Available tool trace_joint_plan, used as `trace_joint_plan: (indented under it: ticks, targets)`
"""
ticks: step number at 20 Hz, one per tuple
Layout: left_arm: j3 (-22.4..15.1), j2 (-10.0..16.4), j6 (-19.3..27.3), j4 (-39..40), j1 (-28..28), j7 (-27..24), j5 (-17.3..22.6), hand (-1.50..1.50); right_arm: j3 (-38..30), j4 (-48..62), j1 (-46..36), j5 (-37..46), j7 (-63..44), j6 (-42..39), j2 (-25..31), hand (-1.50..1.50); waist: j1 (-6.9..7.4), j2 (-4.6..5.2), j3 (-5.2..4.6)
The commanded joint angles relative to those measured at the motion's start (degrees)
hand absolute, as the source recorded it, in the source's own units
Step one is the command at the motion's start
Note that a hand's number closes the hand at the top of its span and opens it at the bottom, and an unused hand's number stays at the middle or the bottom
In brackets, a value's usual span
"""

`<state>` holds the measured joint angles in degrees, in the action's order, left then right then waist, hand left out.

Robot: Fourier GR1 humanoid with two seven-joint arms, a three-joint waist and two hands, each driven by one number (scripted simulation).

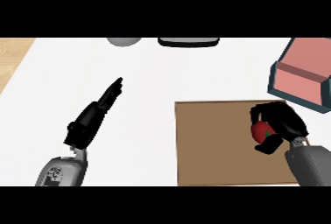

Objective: Pick the tomato from the tray and place it in the cardboard box

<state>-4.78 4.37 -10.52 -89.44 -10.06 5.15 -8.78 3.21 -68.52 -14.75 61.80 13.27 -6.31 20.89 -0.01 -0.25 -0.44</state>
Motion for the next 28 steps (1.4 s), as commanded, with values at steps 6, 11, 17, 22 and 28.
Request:
trace_joint_plan:
  ticks: [6, 11, 17, 22, 28]
  targets:
    - [0.37, -0.19, 0.16, -1.83, -0.43, 1.65, 0.17, 0.00, -9.20, 3.67, 0.01, 3.00, -14.48, 10.98, -1.96, 1.50, 0.00, 0.26, 0.47]
    - [0.73, 0.18, -0.48, -3.58, 0.75, 2.99, 0.73, 0.00, -7.50, -12.56, 2.05, 4.91, -20.76, 7.08, -1.68, 1.50, -0.39, -0.03, 0.42]
    - [1.34, 0.65, -0.44, -1.58, -0.93, 3.01, -0.04, 0.00, -8.59, -34.29, 8.10, -0.68, -23.21, -2.99, -1.08, 1.50, -0.98, -0.09, 0.41]
    - [0.36, -0.31, 0.18, -2.22, -0.33, 2.50, -0.69, 0.00, -9.89, -50.05, 7.08, -5.15, -29.55, -8.28, -4.12, 1.50, -1.08, -0.23, 0.40]
    - [2.17, 0.83, -1.73, -2.76, 0.13, 2.56, 1.27, 0.00, -17.59, -53.18, 0.94, -9.98, -37.75, -15.33, -2.76, 1.50, -0.02, 0.14, 0.43]
